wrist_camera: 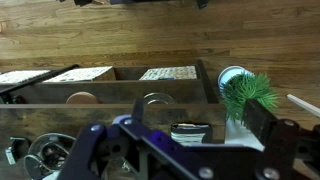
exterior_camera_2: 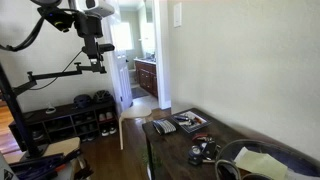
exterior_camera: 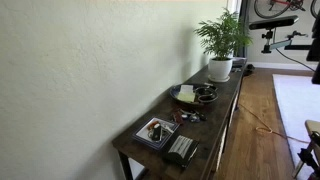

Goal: Pick the keys on the table and place them in the box

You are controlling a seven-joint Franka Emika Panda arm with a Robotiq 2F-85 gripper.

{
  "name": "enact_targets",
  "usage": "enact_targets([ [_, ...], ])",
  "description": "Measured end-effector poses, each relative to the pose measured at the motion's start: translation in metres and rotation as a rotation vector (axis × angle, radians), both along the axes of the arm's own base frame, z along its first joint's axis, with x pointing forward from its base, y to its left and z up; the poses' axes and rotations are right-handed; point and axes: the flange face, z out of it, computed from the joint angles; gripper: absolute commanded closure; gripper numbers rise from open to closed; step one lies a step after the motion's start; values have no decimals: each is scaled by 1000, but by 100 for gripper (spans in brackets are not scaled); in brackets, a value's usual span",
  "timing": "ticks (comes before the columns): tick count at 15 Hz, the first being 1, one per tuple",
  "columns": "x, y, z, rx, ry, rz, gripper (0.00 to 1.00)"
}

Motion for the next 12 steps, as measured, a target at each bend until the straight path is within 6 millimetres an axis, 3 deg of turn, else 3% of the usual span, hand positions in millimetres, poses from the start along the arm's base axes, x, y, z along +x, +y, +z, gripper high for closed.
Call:
enact_targets([
  [12,3,-1,-3,1,10,1,0],
])
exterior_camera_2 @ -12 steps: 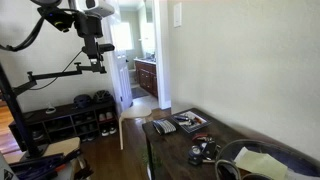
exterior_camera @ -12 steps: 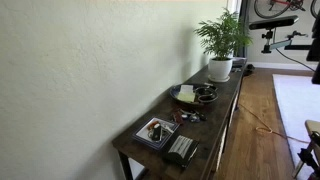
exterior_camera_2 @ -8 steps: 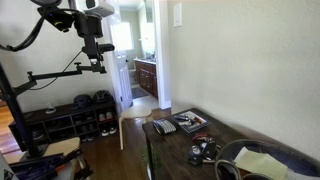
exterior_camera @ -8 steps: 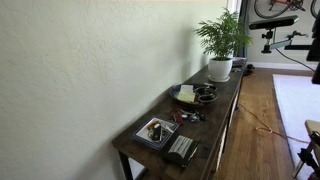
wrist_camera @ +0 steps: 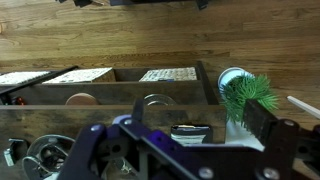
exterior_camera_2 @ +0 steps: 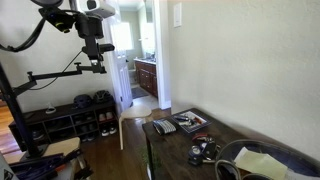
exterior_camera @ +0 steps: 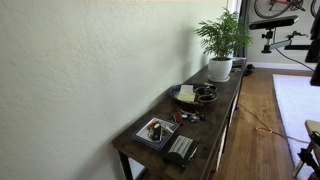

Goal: Pick the keys on the table and place them in the box

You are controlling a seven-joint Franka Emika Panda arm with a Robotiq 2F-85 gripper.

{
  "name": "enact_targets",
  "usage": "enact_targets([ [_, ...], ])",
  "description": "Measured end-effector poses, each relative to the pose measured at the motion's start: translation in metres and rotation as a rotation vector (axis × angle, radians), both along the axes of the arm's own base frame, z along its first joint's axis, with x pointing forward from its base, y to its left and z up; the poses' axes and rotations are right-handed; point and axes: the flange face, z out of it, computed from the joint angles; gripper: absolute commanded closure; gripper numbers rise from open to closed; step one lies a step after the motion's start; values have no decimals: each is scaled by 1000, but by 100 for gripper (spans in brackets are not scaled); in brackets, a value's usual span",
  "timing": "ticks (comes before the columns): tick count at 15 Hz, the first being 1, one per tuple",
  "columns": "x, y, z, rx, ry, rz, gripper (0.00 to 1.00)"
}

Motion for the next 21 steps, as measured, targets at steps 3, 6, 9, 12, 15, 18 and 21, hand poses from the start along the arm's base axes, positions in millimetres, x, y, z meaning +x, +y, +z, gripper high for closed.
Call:
enact_targets([
  [3,9,-4,-8,11,13,-8,0],
  [6,30,-12,-20,36,4,-14,0],
  [9,52,-23,-36,55,0,-25,0],
  [12,74,-37,-54,62,20,-27,0],
  [15,96,-51,-69,63,46,-42,0],
  [18,115,-58,-75,73,63,-59,0],
  [21,121,-57,-74,76,61,-60,0],
])
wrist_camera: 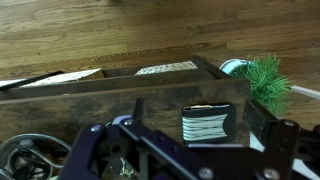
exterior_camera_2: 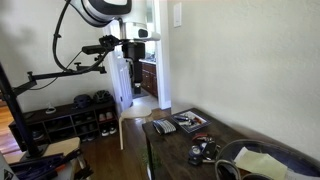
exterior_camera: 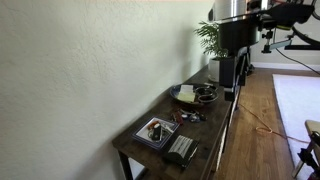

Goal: Pick the keys on the table and place them in the box

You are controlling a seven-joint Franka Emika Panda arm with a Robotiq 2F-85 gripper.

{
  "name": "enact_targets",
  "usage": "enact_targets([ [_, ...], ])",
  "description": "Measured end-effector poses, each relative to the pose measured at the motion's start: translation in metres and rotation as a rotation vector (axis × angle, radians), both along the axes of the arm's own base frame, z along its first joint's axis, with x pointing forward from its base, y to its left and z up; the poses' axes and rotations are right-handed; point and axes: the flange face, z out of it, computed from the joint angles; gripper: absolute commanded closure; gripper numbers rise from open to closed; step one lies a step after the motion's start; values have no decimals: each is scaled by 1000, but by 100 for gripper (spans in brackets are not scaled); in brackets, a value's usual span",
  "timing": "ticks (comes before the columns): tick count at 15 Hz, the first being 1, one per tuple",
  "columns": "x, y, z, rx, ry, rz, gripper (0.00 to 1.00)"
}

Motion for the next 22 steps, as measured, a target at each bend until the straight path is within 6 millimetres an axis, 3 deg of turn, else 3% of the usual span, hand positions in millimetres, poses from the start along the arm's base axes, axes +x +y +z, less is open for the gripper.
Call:
enact_targets([
  [9,6,-1,-3,5,-4,-5,0],
  [17,66,-19,-32,9,-47,-26,0],
  [22,99,-41,-56,-11,-55,-41,0],
])
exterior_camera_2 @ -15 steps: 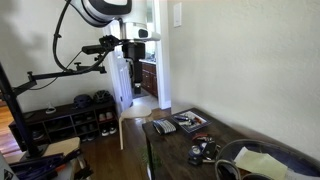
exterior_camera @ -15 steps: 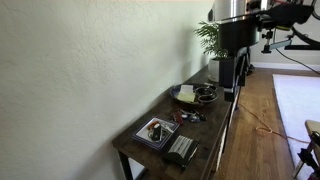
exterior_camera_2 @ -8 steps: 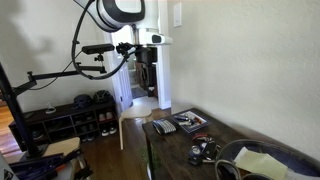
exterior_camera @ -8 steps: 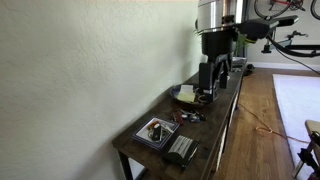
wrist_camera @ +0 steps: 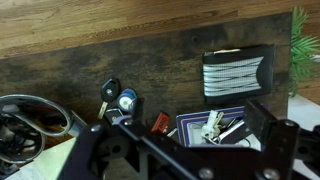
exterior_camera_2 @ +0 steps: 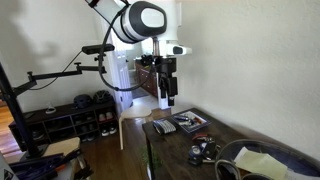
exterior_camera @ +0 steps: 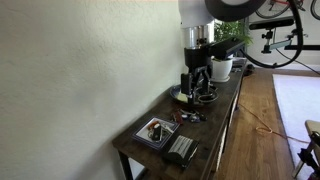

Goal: Pick the keys on the table and place them in the box

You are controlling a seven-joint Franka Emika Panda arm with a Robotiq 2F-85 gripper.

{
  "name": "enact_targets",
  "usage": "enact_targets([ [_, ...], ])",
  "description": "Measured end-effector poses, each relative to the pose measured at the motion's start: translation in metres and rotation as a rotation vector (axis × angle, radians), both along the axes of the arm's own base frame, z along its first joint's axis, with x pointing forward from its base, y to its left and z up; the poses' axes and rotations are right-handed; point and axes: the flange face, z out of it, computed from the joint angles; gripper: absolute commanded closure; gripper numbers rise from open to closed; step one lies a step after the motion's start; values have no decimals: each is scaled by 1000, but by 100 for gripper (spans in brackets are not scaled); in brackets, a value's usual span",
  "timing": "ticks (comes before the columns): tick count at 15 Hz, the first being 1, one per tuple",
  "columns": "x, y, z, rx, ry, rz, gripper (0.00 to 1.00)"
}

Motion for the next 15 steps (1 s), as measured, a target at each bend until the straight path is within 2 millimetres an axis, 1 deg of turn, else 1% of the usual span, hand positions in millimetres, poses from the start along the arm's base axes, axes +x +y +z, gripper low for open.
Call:
enact_targets([
  [3,16,-16,-14,-16,12,-16,0],
  [5,22,-21,-18,-19,15,-23,0],
  [11,24,-21,-19,-19,16,-23,0],
  [15,26,-25,-30,-17,35,-34,0],
])
